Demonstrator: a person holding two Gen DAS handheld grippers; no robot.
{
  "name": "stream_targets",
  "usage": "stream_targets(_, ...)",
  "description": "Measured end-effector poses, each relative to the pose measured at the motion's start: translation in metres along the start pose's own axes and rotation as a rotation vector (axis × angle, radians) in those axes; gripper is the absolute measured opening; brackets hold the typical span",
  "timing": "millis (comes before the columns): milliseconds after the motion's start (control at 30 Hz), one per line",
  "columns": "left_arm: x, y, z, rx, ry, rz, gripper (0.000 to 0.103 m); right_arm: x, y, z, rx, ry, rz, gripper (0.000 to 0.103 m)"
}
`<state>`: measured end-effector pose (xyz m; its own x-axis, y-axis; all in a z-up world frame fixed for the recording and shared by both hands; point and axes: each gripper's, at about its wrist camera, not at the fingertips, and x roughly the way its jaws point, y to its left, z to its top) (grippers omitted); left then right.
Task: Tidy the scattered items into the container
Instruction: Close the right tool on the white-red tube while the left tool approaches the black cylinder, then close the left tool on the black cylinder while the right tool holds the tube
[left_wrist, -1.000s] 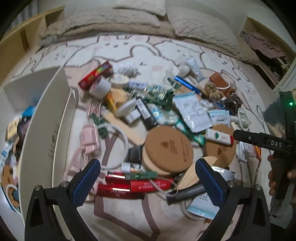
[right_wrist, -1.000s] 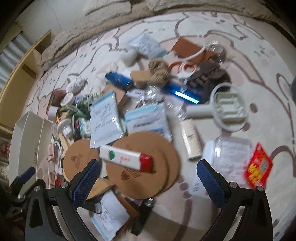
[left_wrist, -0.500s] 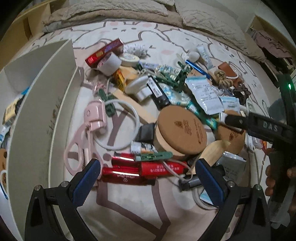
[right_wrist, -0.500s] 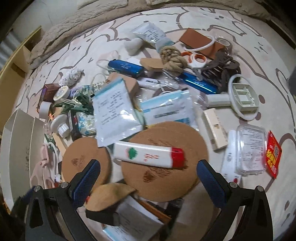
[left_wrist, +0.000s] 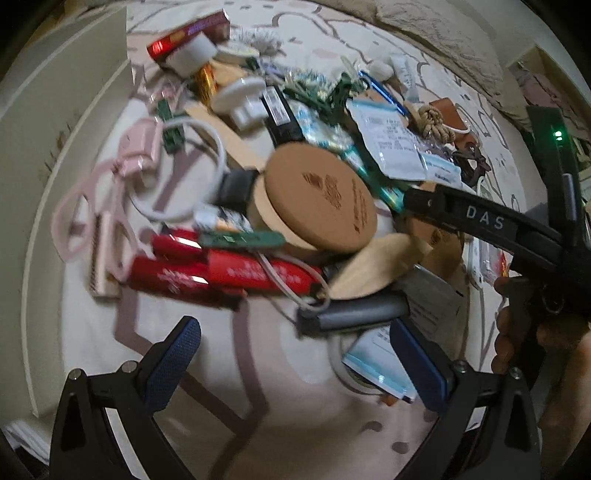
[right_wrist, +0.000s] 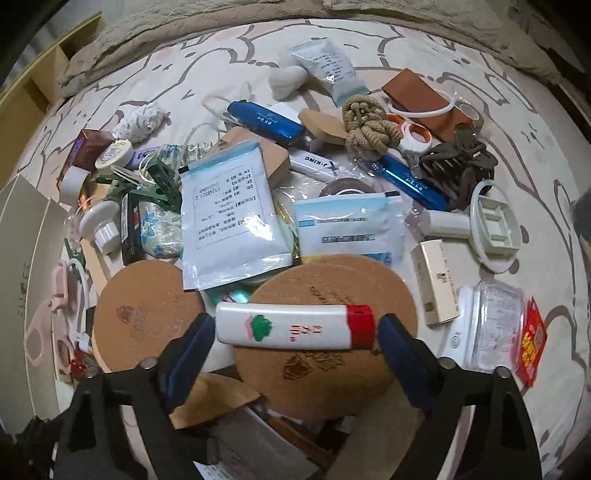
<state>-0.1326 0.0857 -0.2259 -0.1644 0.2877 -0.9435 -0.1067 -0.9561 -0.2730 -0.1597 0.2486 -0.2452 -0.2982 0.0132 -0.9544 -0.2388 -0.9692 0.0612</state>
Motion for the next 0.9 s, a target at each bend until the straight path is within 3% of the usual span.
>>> stream_targets(400, 0.014, -0.030, 0.003, -0.040, 0.016, -0.008, 0.103, -0.015, -0.023, -0.010, -0.045, -0.055, -0.040, 0.084)
stream_targets(600, 0.021, -0.037, 0.002, -0.032, 0.001, 0.054, 0.101, -0.024, -0.042, -0.018, -0.049, -0.075, -0.031, 0.084)
stream_targets(767, 0.030, -0.029, 0.004, -0.095, 0.004, 0.092, 0.101, -0.032, -0.052, -0.026, -0.059, -0.090, -0.026, 0.085)
stream_targets(900, 0.035, -0.027, 0.005, -0.104, 0.007, 0.102, 0.092, -0.036, -0.059, -0.032, -0.066, -0.101, -0.020, 0.085)
